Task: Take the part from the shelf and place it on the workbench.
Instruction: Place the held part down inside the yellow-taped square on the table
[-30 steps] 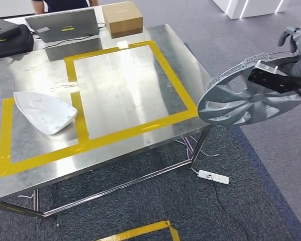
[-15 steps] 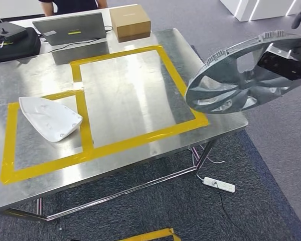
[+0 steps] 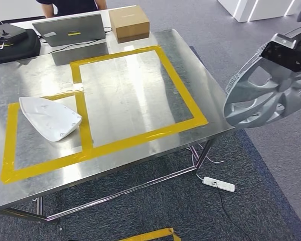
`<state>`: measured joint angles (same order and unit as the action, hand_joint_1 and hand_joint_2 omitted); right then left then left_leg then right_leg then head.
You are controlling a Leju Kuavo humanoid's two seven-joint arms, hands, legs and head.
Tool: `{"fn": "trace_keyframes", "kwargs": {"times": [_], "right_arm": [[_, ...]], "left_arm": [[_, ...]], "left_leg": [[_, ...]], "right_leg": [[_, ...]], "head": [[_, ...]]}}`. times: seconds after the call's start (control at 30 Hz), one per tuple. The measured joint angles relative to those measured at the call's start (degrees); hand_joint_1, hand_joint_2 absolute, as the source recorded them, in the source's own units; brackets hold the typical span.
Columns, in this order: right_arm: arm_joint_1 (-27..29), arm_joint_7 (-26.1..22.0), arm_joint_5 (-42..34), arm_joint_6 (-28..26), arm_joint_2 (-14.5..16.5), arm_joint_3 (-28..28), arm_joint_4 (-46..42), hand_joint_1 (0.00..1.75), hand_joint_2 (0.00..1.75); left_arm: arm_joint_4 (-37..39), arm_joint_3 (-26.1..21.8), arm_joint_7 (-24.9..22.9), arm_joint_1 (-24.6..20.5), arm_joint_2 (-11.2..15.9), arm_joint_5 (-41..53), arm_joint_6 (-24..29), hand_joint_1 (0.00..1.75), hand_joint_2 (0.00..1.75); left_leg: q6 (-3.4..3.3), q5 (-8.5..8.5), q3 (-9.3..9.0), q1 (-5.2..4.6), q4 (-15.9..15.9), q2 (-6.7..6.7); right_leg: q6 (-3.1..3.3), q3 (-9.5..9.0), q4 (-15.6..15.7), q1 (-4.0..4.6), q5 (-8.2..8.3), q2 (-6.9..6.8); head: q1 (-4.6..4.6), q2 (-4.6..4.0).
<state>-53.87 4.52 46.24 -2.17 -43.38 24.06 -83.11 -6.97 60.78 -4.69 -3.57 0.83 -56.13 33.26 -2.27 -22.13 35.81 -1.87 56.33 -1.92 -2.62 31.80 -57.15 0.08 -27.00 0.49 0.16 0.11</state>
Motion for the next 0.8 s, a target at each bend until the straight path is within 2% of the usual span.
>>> {"fn": "trace_keyframes", "kwargs": {"times": [0.57,0.8], "right_arm": [[8.0,1.3,-1.7,-5.9,-0.6,-6.5,2.6,1.75,1.75],[11.2,2.0,3.4,-6.7,2.3,-8.8,6.6,1.75,1.75]], "left_arm": [[0.0,0.0,-2.0,0.5,2.1,-1.0,-0.4,0.00,1.75],[0.0,0.2,-3.0,0.5,3.0,-1.4,-1.3,0.00,1.75]], "left_leg": [[-0.02,-0.02,0.04,-0.14,0.0,-0.01],[-0.02,-0.02,0.05,-0.14,0.0,0.02]], "right_leg": [[0.01,-0.01,0.0,-0.12,0.04,-0.03],[0.01,0.00,0.0,-0.11,0.04,0.04]], "head": [[-0.01,0.00],[-0.01,0.00]]}}
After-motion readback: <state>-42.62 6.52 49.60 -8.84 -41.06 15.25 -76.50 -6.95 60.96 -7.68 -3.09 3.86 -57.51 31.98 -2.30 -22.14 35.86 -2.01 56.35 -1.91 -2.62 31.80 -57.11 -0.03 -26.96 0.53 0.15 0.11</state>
